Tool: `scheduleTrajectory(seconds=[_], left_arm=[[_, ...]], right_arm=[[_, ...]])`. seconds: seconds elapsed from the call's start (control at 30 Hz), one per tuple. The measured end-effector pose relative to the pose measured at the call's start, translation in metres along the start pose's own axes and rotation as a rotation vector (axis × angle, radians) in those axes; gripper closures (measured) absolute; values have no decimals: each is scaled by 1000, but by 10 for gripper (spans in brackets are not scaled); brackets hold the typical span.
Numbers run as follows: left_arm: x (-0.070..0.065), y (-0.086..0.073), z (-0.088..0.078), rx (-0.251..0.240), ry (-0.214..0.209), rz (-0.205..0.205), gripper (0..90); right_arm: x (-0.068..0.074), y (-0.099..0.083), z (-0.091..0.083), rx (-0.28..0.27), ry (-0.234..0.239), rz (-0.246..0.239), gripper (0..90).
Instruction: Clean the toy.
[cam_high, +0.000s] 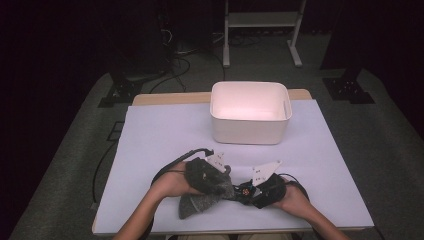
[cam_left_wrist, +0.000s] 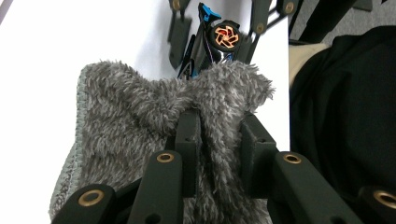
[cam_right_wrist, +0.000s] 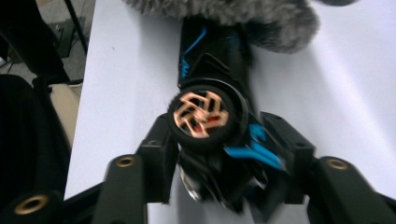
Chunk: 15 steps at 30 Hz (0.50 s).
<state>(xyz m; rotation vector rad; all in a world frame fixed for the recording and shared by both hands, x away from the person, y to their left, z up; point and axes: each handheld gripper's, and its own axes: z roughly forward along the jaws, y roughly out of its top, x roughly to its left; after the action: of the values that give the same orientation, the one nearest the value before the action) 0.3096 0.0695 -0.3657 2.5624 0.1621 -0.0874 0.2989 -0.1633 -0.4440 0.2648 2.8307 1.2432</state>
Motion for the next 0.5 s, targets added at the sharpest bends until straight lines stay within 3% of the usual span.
scheduleTrajectory(seconds=[0.2, 0.3, 0.5], left_arm=[[-2, 3, 1, 10, 15, 14, 727], [-3, 10, 3, 5, 19, 26, 737], [-6, 35, 22, 21, -26, 75, 742]], right_arm=[[-3, -11, -13, -32, 24, 34, 554], [-2, -12, -12, -38, 11, 20, 564], [1, -13, -12, -48, -11, 9, 566]])
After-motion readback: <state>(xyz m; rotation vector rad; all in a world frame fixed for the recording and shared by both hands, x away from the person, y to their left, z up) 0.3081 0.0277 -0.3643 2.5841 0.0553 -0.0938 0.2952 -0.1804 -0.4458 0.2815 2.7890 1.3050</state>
